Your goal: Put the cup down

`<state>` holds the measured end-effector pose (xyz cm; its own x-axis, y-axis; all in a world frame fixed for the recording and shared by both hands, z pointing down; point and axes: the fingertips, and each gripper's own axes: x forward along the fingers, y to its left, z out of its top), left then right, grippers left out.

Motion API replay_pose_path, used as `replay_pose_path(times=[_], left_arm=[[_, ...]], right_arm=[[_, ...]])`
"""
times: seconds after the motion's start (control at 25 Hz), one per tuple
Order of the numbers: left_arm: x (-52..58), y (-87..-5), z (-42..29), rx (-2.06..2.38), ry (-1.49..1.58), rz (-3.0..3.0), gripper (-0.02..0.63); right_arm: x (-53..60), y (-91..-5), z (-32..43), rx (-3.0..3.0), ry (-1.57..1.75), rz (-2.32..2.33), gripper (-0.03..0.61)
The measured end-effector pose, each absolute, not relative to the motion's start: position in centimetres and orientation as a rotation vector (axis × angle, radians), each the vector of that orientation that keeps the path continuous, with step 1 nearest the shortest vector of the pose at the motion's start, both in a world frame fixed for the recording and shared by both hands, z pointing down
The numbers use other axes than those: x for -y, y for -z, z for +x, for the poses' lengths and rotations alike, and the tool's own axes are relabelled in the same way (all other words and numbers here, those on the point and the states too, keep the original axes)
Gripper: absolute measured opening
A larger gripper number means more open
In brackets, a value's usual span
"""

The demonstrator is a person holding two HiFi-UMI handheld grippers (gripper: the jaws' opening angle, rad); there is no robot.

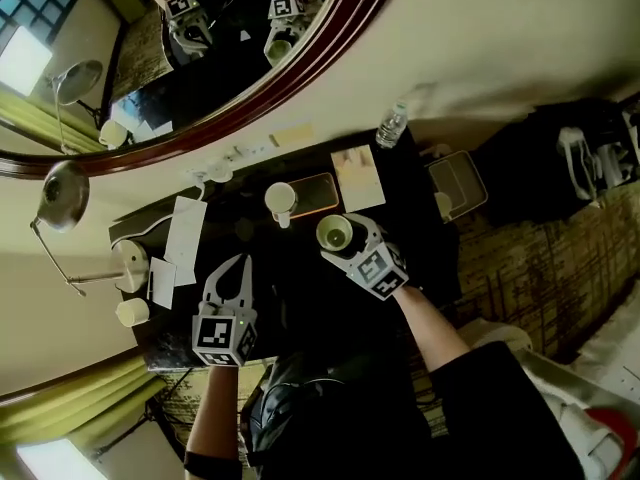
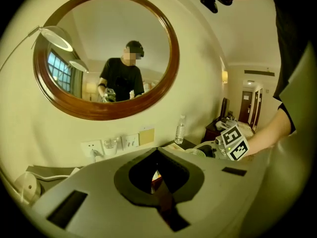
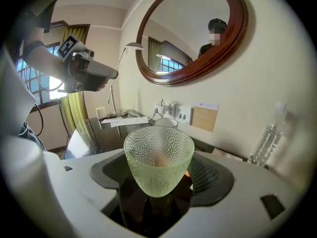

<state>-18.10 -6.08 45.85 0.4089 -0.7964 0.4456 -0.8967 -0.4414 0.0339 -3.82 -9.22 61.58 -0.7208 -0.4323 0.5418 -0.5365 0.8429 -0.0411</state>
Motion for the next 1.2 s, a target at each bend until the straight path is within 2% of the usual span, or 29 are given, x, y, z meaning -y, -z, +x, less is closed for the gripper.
replay_pose_path(times=[0.36,1.0,1.2], left_arm=[[5.3,-45.7,-19.2,1.373,-0.599,2.486,-0.014],[4.9,-45.3,-18.8,1.338,-0.580,2.569,-0.014],[4.5,-44.2,-17.7,1.334,-0.567,2.530,-0.014]], right_arm=[[7.2,-65.4,-2.2,2.387,-0.371,0.938,0.387],[5.0,-67.5,-1.2,2.297,-0.366,0.995,0.408],[4.4,-67.6,-0.5,2.267,-0.385,0.998,0.434]])
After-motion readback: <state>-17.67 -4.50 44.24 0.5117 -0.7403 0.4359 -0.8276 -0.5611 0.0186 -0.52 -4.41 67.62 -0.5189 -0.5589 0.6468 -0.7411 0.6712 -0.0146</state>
